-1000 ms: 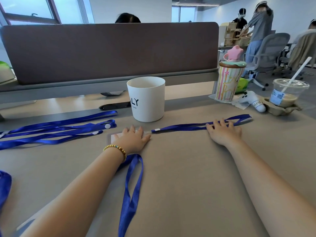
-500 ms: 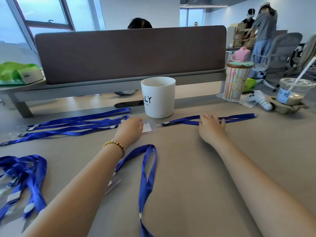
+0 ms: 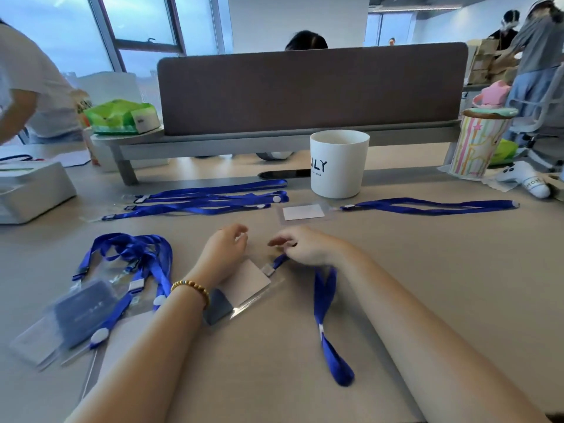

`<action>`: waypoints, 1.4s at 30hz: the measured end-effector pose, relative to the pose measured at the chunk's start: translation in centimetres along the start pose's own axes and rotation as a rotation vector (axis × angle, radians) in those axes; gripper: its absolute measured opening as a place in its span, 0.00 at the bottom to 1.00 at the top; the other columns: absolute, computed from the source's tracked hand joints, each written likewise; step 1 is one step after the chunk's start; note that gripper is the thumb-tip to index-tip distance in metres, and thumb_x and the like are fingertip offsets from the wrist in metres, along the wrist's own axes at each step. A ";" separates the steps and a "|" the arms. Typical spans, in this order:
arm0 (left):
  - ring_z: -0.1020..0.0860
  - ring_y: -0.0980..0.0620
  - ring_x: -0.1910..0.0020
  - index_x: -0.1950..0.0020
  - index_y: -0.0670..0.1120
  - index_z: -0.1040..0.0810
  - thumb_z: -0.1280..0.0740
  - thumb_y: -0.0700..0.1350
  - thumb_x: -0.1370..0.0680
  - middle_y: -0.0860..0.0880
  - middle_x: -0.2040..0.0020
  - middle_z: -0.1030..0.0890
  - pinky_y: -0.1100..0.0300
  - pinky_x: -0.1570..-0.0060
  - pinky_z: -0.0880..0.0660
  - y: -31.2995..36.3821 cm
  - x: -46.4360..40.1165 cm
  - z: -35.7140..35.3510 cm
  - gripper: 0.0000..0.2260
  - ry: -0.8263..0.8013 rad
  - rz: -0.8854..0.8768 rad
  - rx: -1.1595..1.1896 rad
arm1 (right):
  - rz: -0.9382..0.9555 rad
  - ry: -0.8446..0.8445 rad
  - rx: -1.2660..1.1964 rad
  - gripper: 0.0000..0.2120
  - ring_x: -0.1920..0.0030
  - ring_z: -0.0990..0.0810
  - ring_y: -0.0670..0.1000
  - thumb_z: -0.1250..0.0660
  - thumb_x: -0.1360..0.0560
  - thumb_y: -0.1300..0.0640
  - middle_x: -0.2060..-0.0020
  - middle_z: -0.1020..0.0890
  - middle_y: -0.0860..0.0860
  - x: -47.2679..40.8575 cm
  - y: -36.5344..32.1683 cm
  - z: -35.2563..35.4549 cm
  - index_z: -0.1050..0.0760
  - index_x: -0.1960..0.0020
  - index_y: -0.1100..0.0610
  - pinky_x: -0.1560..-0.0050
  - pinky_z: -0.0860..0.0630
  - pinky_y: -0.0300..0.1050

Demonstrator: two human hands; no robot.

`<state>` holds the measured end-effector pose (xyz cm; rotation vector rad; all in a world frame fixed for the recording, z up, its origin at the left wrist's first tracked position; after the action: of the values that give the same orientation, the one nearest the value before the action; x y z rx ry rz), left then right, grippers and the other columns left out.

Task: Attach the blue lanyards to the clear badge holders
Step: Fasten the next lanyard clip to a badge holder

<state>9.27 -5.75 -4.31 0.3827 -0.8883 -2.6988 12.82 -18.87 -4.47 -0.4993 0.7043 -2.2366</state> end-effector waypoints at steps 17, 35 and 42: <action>0.24 0.49 0.51 0.47 0.46 0.29 0.32 0.55 0.27 0.48 0.49 0.23 0.56 0.50 0.25 1.6 1.5 -2.1 0.16 -0.336 -0.038 0.046 | -0.027 0.177 0.069 0.04 0.56 0.27 0.52 0.44 0.20 0.54 0.56 0.23 0.51 1.1 1.6 1.4 0.35 0.53 0.53 0.58 0.32 0.46; 0.25 0.53 0.57 0.54 0.50 0.25 0.34 0.48 0.24 0.50 0.57 0.23 0.60 0.48 0.27 3.1 1.3 -2.4 0.02 -0.490 -0.015 0.162 | 0.073 0.413 -0.423 0.13 0.66 0.28 0.43 0.48 0.19 0.63 0.67 0.26 0.48 1.4 1.6 3.9 0.25 0.47 0.58 0.66 0.30 0.23; 0.24 0.58 0.56 0.47 0.47 0.21 0.35 0.42 0.23 0.54 0.55 0.21 0.73 0.56 0.30 4.2 1.0 -0.6 0.07 -0.381 -0.179 0.024 | -0.041 0.167 -0.297 0.11 0.64 0.28 0.45 0.48 0.20 0.61 0.63 0.25 0.49 1.1 1.4 1.9 0.27 0.50 0.56 0.60 0.32 0.36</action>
<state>9.28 -9.72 -2.39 -0.0572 -1.0286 -2.9866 13.84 -21.15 -3.70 -0.4756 1.1332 -2.2401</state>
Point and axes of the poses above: each hand's wrist, its own x-axis away from the middle knuckle, its own z-axis out of the back of the hand, y = z × x, the point moved 9 cm from there along -x, towards the middle knuckle
